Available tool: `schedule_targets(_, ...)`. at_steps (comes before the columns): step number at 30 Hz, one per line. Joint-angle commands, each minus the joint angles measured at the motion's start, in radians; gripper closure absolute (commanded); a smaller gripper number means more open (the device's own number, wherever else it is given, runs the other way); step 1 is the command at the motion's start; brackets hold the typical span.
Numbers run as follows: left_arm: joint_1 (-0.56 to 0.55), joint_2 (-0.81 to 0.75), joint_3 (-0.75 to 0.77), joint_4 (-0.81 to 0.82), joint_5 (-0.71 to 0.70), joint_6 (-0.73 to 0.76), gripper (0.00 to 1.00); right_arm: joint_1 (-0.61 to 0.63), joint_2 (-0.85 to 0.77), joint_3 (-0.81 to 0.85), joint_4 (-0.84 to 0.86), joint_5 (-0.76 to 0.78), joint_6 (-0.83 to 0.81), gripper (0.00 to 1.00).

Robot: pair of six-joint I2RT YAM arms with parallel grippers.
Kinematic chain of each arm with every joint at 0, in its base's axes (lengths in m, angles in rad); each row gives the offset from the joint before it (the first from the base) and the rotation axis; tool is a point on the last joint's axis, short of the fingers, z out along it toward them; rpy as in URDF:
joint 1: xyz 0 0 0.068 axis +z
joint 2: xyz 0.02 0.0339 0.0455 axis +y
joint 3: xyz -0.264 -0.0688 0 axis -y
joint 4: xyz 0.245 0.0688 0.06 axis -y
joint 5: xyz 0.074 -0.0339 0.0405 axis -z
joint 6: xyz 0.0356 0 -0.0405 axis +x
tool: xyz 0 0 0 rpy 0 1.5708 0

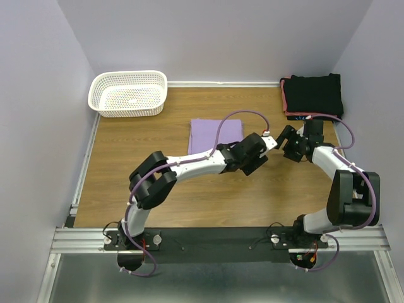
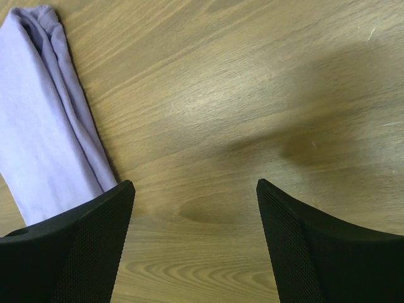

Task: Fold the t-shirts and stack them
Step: Neatly place the folded tshirt to the corner

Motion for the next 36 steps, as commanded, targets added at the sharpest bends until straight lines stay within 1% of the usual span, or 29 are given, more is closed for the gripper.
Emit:
schedule_targets(1,-0.001,0.068,0.074,-0.08,0.037,0.06,0.28,-0.005,-0.005,-0.007,-0.011,0.012,-0.014,0.14)
schedule_targets(4,0.001,0.121,0.115,-0.129,0.037,0.069,0.3,-0.006,-0.005,-0.006,-0.013,0.009,-0.014,0.14)
schedule_targets(7,-0.001,0.151,0.128,-0.139,0.029,0.071,0.31,-0.006,-0.002,-0.006,-0.013,0.005,-0.015,0.14)
schedule_targets(10,0.001,0.17,0.131,-0.136,-0.003,0.072,0.32,-0.006,0.004,-0.003,-0.011,-0.011,-0.017,0.14)
schedule_targets(13,-0.001,0.185,0.131,-0.113,-0.049,0.071,0.35,-0.006,0.008,-0.001,-0.01,-0.022,-0.017,0.14)
schedule_targets(20,-0.001,0.223,0.145,-0.088,-0.089,0.071,0.41,-0.006,0.007,-0.003,-0.008,-0.031,-0.018,0.15)
schedule_targets(21,-0.001,0.226,0.145,-0.088,-0.101,0.065,0.44,-0.006,0.007,-0.004,-0.008,-0.032,-0.02,0.15)
schedule_targets(27,-0.001,0.231,0.119,-0.041,-0.116,0.054,0.53,-0.006,0.005,-0.001,-0.005,-0.058,-0.023,0.15)
schedule_targets(30,-0.001,0.239,0.12,-0.034,-0.121,0.052,0.64,-0.006,0.013,0.001,-0.004,-0.078,-0.023,0.15)
schedule_targets(31,0.001,0.239,0.12,-0.033,-0.116,0.049,0.76,-0.006,0.017,0.002,-0.002,-0.089,-0.023,0.14)
schedule_targets(33,-0.001,0.227,0.109,-0.027,-0.115,0.046,0.95,-0.006,0.025,0.002,-0.001,-0.103,-0.018,0.14)
schedule_targets(36,0.001,0.19,0.08,-0.01,-0.113,0.04,1.0,-0.006,0.047,0.01,0.013,-0.17,-0.009,0.14)
